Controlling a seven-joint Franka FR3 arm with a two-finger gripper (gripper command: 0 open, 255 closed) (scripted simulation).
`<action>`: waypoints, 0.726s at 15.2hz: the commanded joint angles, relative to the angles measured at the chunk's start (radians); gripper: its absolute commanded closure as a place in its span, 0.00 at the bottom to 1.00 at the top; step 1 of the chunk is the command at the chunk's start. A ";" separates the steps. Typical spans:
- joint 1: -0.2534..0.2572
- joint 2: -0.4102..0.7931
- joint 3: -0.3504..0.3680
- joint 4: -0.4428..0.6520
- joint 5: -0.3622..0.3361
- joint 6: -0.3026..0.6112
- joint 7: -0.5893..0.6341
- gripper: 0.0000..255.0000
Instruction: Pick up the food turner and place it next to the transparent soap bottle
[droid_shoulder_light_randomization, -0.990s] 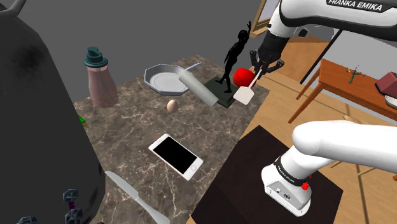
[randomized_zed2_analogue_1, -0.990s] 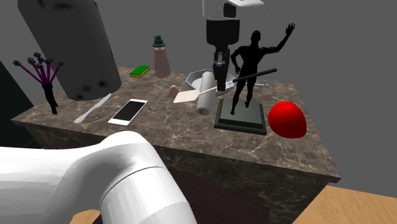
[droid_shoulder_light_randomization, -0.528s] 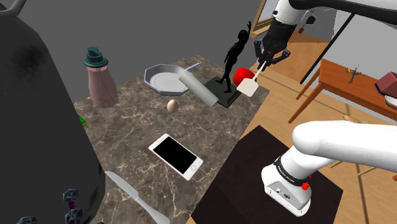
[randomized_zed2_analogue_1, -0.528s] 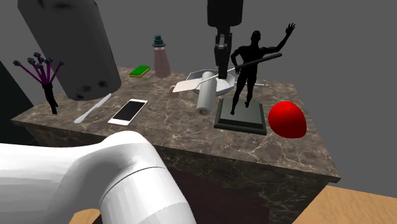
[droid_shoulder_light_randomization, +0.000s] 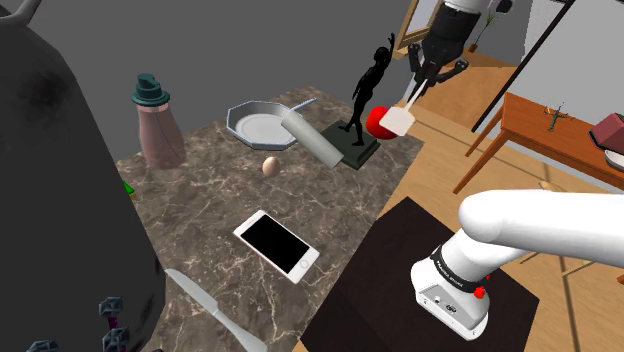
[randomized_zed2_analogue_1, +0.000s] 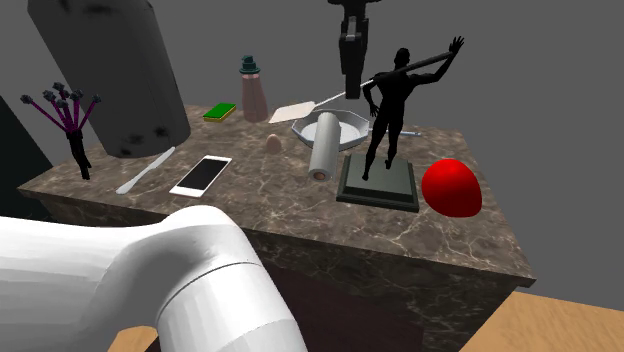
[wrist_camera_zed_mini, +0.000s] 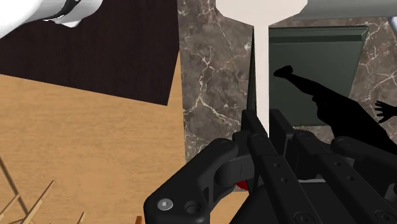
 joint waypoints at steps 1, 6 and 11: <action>-0.002 0.008 -0.002 0.031 -0.003 -0.023 0.002 1.00; 0.002 0.058 0.067 0.102 0.028 -0.035 0.075 1.00; -0.001 0.149 0.192 0.197 0.067 -0.020 0.201 1.00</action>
